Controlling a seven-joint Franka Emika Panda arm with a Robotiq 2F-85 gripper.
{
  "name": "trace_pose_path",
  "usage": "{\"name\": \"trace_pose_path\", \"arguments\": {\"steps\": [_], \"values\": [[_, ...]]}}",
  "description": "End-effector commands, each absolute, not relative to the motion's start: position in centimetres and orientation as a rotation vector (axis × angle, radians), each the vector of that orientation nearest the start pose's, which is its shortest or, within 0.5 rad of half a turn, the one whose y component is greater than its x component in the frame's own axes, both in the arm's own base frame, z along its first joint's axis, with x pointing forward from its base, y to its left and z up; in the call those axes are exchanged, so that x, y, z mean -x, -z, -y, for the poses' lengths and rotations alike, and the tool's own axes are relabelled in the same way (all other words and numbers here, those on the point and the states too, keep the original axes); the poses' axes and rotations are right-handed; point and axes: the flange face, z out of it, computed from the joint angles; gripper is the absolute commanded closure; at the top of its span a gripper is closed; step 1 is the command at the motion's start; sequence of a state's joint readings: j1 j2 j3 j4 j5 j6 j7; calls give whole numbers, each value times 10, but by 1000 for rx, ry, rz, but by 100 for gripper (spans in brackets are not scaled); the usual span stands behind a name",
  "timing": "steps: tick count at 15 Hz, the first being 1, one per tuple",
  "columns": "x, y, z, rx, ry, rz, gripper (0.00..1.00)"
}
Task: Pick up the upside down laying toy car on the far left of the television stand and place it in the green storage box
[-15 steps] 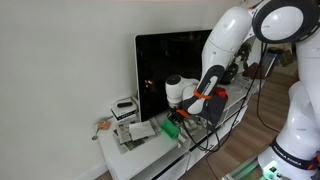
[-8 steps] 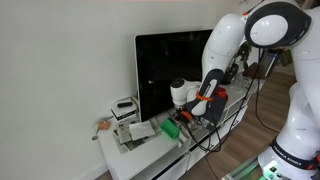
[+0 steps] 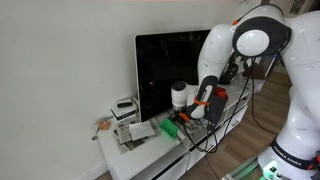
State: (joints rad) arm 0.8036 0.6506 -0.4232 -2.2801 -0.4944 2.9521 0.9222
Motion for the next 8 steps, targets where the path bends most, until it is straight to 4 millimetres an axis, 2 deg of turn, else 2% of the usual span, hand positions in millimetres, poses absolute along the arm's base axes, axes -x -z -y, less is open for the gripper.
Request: {"name": "trace_pose_path", "arguments": {"steps": [1,8], "values": [[-482,-84,-211,3311,488,86,89],[-487,-54,-225,3279,460,118,89]]}}
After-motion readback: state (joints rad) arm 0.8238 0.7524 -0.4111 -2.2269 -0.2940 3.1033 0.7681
